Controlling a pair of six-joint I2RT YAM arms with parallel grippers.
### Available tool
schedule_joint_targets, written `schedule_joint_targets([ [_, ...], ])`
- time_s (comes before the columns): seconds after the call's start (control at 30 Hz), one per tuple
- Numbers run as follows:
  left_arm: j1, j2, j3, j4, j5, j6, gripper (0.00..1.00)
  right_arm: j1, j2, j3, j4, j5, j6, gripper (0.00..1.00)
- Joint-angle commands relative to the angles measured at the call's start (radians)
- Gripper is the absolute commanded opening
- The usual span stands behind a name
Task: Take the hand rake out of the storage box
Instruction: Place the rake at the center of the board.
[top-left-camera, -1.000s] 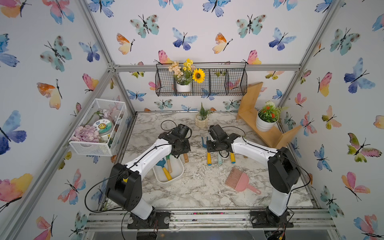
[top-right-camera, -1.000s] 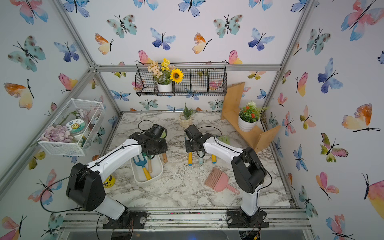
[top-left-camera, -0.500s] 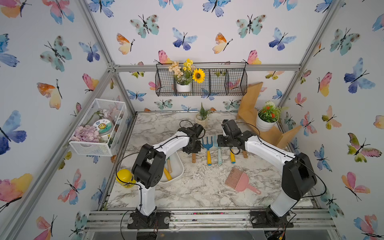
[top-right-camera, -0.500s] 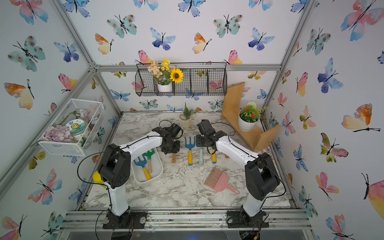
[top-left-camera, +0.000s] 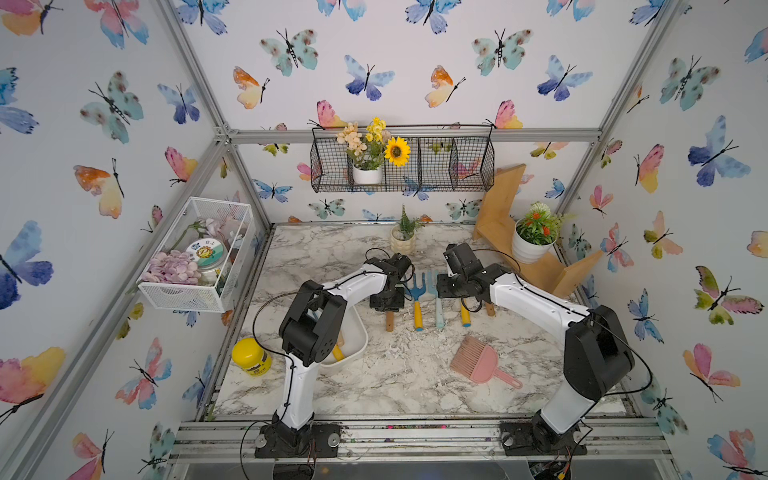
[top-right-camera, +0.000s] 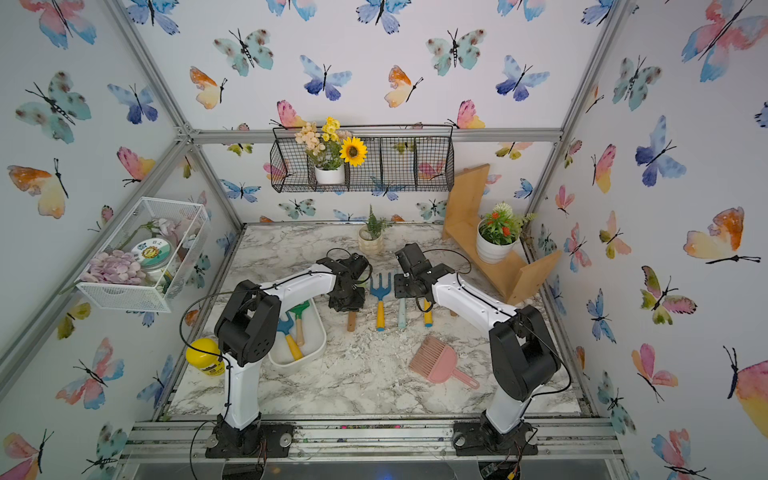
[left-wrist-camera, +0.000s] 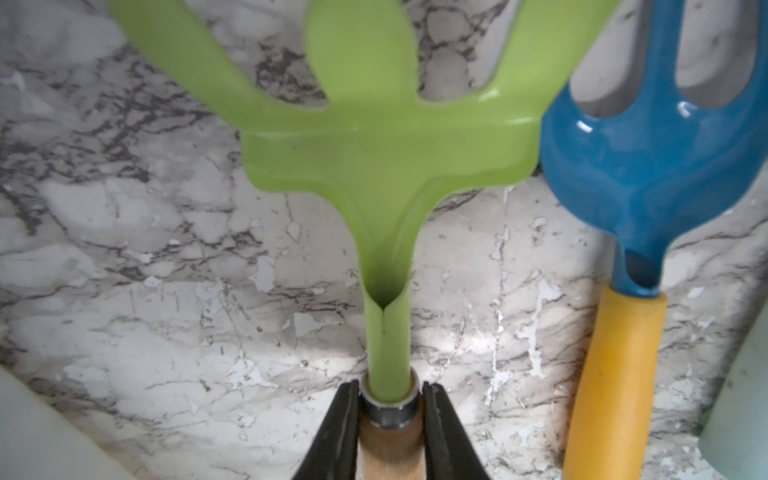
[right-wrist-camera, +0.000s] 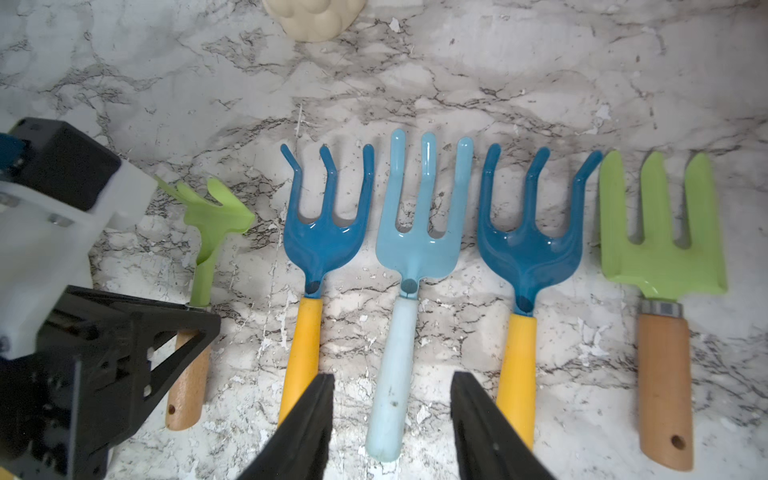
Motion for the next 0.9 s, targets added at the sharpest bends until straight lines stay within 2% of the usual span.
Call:
schedule_joint_targets([
  [0.0,-0.003,0.020,0.014,0.003,0.022,-0.002,0.07,-0.006,-0.033,-0.011,-0.019,0.013,-0.013,0.52],
  [0.4,0.004,0.063,0.026,0.003,0.037,-0.007,0.08,-0.006,-0.032,-0.008,-0.019,0.008,-0.018,0.52],
  [0.63,0.013,0.082,0.032,-0.006,0.033,-0.014,0.16,-0.006,-0.033,-0.008,-0.019,0.005,-0.019,0.52],
  [0.87,0.017,0.071,0.034,-0.013,0.023,-0.017,0.19,-0.006,-0.032,-0.005,-0.019,0.003,-0.020,0.52],
])
